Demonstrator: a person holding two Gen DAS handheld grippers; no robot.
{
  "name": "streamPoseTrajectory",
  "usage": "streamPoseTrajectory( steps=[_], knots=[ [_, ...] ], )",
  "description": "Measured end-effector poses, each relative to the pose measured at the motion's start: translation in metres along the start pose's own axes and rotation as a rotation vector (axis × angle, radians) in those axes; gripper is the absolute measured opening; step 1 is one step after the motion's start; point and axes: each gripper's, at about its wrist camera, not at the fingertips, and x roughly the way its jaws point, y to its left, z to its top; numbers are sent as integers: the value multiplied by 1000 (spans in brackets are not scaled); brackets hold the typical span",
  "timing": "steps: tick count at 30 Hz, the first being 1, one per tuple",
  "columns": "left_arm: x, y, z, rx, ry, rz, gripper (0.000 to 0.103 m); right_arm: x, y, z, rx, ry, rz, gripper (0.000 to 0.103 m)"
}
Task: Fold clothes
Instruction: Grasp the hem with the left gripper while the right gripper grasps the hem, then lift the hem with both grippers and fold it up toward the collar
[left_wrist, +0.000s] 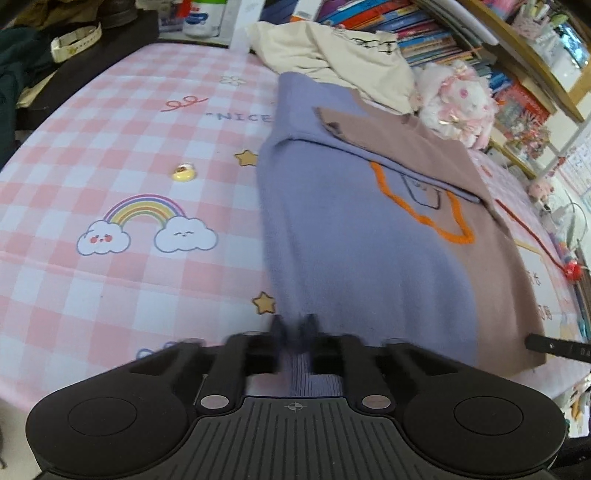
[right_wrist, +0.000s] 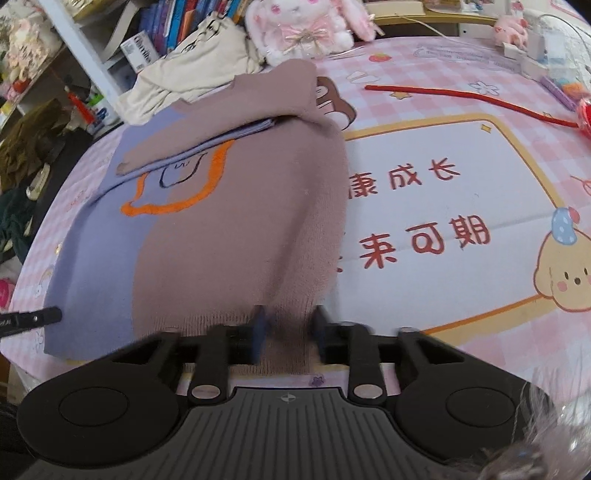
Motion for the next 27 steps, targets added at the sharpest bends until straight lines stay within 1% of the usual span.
streamPoseTrajectory(
  steps=[2,4,5,6,9,13,16,18,21,22,27],
  knots=[
    [-3,3,1,9,-13,12,5,-6,5,-1,-45,-14,20,10],
    [-6,5,1,17,-21,19,5,-11,8,-4,-95,-17,4,10],
    [-5,6,1,20,-6,7,6,-10,8,-4,-103,-10,-7,10],
    [-4,6,1,26,9,-1,6,-9,6,-5,-97,1,-13,10],
    [-3,5,0,41,17,-10,7,-3,3,-5,-71,24,-11,11],
    [-1,8,3,16,24,-27,10,1,0,-4,-41,30,9,16],
    [-1,11,6,1,29,-46,14,1,-3,-3,-11,29,23,16],
    [-1,14,6,-18,32,-60,15,1,-1,-3,-17,31,16,16],
    [-1,19,6,-50,34,-81,13,1,1,-2,-33,35,4,13],
    [-1,20,7,-50,36,-81,6,1,1,-2,-33,37,5,11],
    [-3,21,5,-34,49,-92,4,-3,-2,-4,-19,51,19,10]
  ],
)
